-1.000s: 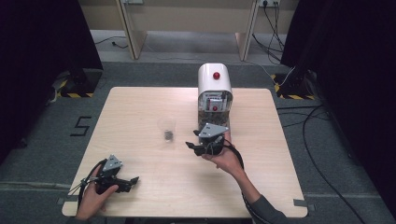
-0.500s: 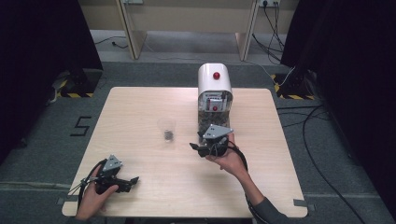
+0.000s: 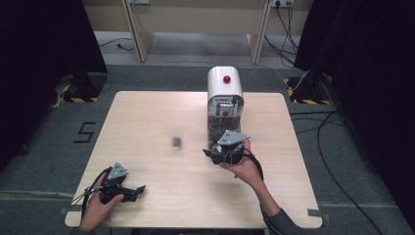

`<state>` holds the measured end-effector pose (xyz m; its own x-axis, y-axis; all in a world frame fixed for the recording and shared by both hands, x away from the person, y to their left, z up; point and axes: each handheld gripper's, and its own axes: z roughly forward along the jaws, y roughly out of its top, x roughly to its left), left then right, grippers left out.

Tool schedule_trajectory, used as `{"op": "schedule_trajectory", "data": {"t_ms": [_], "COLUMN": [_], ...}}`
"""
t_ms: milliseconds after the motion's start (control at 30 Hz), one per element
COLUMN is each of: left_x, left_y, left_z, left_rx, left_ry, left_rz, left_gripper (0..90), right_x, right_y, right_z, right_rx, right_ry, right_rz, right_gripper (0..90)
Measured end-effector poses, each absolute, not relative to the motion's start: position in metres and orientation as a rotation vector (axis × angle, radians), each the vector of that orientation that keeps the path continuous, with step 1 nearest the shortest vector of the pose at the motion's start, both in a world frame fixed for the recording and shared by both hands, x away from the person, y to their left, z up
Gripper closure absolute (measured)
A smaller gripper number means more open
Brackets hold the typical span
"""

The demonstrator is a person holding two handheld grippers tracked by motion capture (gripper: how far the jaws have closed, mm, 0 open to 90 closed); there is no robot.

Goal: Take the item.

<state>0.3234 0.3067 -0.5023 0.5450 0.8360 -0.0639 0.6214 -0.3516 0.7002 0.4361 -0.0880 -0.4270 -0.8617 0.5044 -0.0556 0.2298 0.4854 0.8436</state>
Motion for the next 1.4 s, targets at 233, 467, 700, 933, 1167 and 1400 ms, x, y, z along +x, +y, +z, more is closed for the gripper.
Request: {"op": "schedule_trajectory", "data": {"t_ms": [233,467,700,933,1167,1400], "left_x": [0.323,0.323,0.323,0.323,0.323,0.323], "left_y": [0.307,0.307,0.307,0.307,0.307,0.307], "left_z": [-0.502,-0.502,-0.502,-0.502,-0.502,-0.502], "left_rx": [2.094,2.094,2.094,2.094,2.094,2.094], "left_ry": [1.171,1.171,1.171,1.171,1.171,1.171], "left_rz": [0.4,0.401,0.4,0.4,0.401,0.401], "left_gripper": [0.0,0.0,0.0,0.0,0.0,0.0], "right_x": [0.438,0.438,0.439,0.438,0.438,0.435], "right_y": [-0.097,-0.105,-0.116,-0.129,-0.141,-0.154], "right_z": [-0.426,-0.426,-0.42,-0.417,-0.418,-0.417], "right_rx": [0.645,0.677,0.701,0.737,0.755,0.793], "right_ry": [2.418,2.402,2.369,2.34,2.32,2.3], "right_rz": [1.322,1.32,1.319,1.325,1.312,1.304], "right_gripper": [43.7,42.5,41.9,41.9,41.7,41.0]}}
